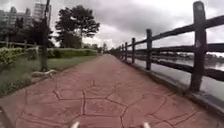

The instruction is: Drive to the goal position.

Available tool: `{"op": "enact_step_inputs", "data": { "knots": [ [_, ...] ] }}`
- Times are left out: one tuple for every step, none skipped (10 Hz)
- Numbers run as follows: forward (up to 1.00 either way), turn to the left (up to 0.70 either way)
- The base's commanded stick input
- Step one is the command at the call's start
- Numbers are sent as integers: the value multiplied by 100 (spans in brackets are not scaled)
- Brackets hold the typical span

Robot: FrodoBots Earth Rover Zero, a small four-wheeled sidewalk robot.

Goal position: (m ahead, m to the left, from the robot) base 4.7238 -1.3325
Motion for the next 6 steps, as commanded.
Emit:
{"op": "enact_step_inputs", "data": {
  "knots": [
    [50, 0],
    [50, 0],
    [50, 0],
    [50, 0],
    [50, 0],
    [50, 0]
  ]
}}
